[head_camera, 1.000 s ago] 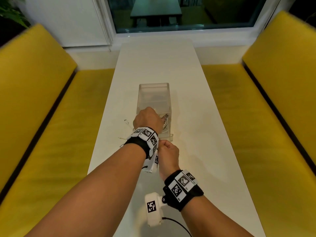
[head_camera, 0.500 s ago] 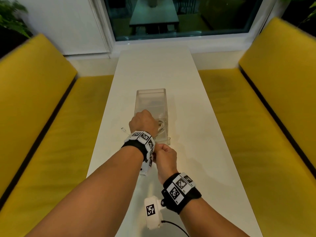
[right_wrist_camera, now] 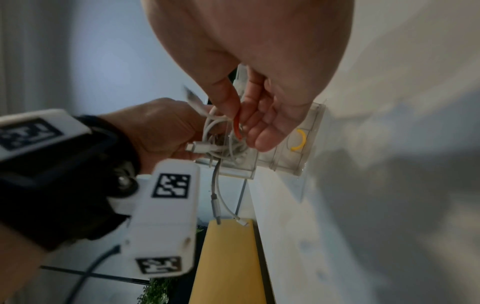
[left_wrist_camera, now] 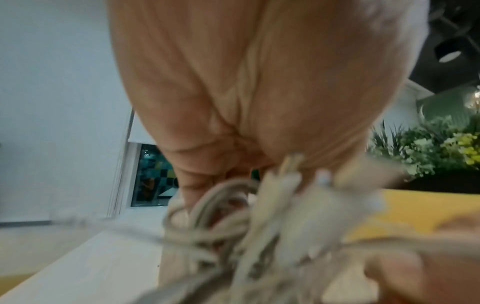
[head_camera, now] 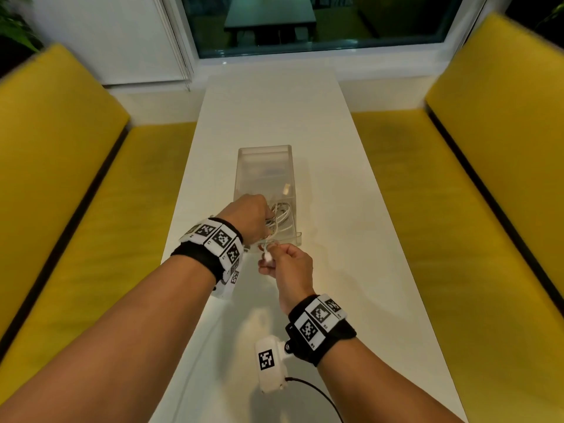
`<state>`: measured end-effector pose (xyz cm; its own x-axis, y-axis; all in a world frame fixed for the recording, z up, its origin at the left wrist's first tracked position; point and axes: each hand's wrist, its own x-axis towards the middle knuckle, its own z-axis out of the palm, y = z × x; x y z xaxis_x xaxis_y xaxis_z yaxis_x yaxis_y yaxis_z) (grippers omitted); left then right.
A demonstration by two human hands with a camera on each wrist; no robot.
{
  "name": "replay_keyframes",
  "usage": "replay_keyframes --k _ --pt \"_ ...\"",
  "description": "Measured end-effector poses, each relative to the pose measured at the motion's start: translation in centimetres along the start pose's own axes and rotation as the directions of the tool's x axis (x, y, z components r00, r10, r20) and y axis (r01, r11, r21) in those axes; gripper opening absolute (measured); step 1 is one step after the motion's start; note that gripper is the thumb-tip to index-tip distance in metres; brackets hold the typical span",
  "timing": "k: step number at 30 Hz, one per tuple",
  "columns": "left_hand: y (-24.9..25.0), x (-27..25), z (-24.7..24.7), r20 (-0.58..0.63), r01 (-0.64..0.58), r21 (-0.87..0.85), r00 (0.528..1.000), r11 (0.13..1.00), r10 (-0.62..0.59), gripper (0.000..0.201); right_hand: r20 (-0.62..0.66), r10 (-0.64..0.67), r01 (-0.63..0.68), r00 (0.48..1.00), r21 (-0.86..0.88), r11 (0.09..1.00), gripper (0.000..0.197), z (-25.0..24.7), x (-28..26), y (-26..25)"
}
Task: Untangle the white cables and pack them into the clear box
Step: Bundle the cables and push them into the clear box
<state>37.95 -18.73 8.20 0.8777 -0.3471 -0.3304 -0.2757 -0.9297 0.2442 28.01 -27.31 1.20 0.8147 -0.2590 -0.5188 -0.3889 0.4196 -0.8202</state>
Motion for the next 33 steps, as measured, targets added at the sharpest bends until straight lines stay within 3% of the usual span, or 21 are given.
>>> replay_keyframes --k 4,9,12,17,22,24,27,30,33 --pt "0.1 0.5 1.3 -0.122 0.041 0.02 0.992 0.999 -0.038 0.029 -0.016 -0.008 0.008 1.0 -0.009 1.0 0.024 0.1 0.0 0.1" --pt "1.1 0.6 2.3 -0.298 0.113 -0.063 0.946 0.992 -0.127 0.03 -0.018 -0.015 0.015 1.0 -0.028 1.0 0.024 0.0 0.0 0.3" --pt "1.0 0.3 2.4 -0.266 0.042 -0.124 0.961 0.991 -0.074 0.017 -0.016 -0.021 0.021 1.0 -0.04 0.999 0.022 -0.2 0.1 0.6" --pt "-0.8 -2.3 1.4 -0.162 -0.084 -0.317 0.986 0.945 0.033 0.024 0.008 -0.031 0.031 0.999 -0.012 0.999 0.02 -0.2 -0.2 0.4" --pt "-1.0 -3.1 0.2 -0.009 -0.01 -0.079 1.0 0.997 0.01 0.052 0.023 -0.022 0.022 1.0 -0.009 1.0 0.017 -0.1 -0.4 0.6" --pt "-0.5 -3.0 -0.5 0.025 -0.002 -0.018 1.0 1.0 0.003 0.053 0.017 -0.019 0.02 1.0 -0.007 1.0 0.017 0.0 -0.6 0.6" --pt "-0.3 -2.6 -0.7 0.023 0.003 -0.087 1.0 0.996 -0.001 0.04 0.009 -0.003 0.003 1.0 -0.012 1.0 0.019 0.1 -0.7 0.7" --pt "0.2 -2.3 -0.3 -0.011 0.002 0.012 1.0 1.0 -0.002 0.013 0.002 0.001 -0.001 1.0 -0.014 1.0 0.018 0.2 -0.8 0.7" --pt "0.5 -2.3 0.1 -0.048 -0.009 0.098 0.999 0.995 0.014 0.012 -0.004 0.009 -0.009 1.0 0.004 1.0 0.02 0.0 -0.6 0.8"
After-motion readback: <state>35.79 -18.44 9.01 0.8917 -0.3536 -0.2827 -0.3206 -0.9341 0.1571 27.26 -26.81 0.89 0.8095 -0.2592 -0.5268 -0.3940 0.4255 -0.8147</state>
